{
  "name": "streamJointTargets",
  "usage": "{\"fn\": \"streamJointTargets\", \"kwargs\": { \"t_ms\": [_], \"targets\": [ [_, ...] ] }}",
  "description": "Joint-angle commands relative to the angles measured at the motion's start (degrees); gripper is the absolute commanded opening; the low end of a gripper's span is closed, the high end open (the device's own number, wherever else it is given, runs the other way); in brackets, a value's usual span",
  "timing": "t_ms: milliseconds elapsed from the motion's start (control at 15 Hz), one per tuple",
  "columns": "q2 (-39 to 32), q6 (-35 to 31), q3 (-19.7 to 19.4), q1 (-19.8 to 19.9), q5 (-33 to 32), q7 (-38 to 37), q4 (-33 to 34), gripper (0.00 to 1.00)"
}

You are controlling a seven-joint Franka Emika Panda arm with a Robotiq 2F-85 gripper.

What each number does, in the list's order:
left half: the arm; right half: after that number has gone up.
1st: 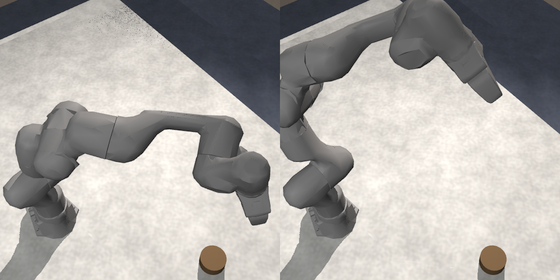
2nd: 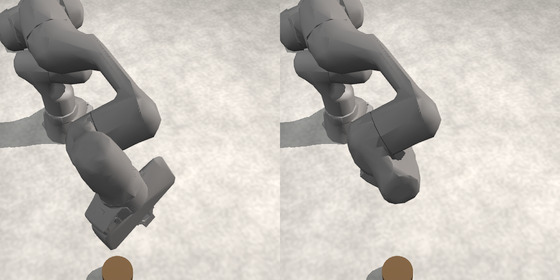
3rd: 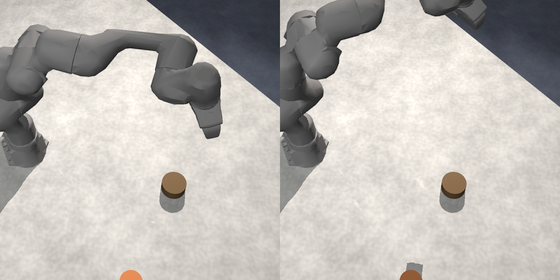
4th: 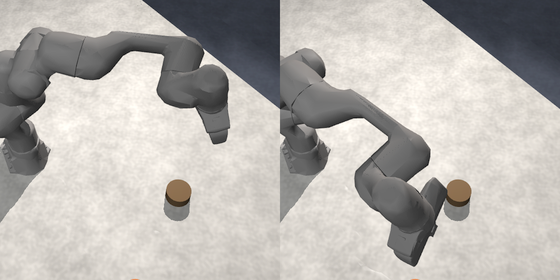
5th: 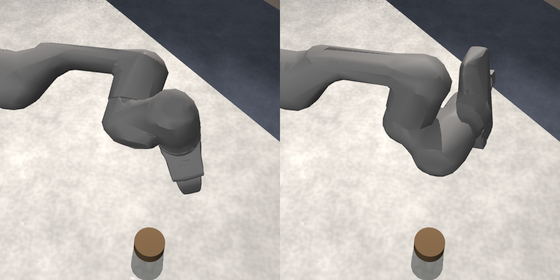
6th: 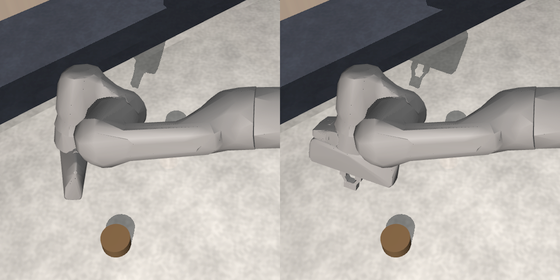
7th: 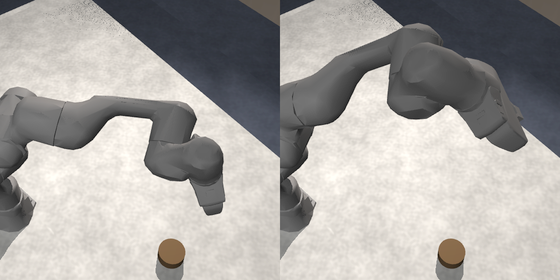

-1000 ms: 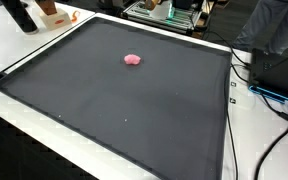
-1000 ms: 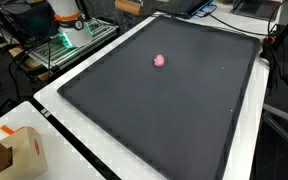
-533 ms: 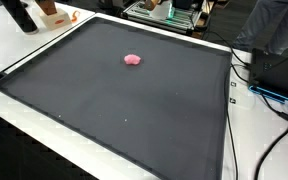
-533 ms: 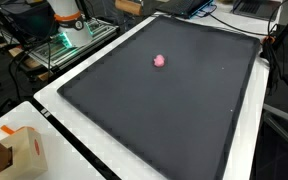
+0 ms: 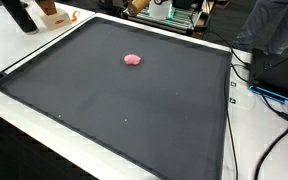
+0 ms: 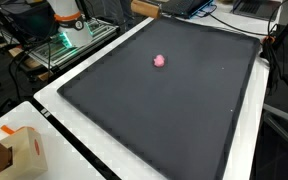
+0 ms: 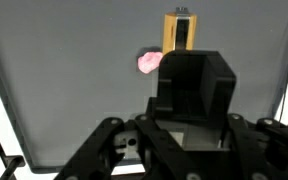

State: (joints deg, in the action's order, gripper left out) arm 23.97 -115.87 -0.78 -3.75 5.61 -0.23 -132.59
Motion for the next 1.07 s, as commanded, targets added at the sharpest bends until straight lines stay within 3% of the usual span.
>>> {"fn": "streamJointTargets", "kwargs": {
  "t_ms": [0,400,1000],
  "targets": [
    [-10.4,2.6,-5.3,0.6,7.1,9.2,8.3,0.24],
    [-22.2,8.5,-9.8,5.0,17.8,27.4,15.4,0.24],
    [-32.4,17.7,-10.1,15.1,26.3,43.7,19.8,0.24]
  ]
}}
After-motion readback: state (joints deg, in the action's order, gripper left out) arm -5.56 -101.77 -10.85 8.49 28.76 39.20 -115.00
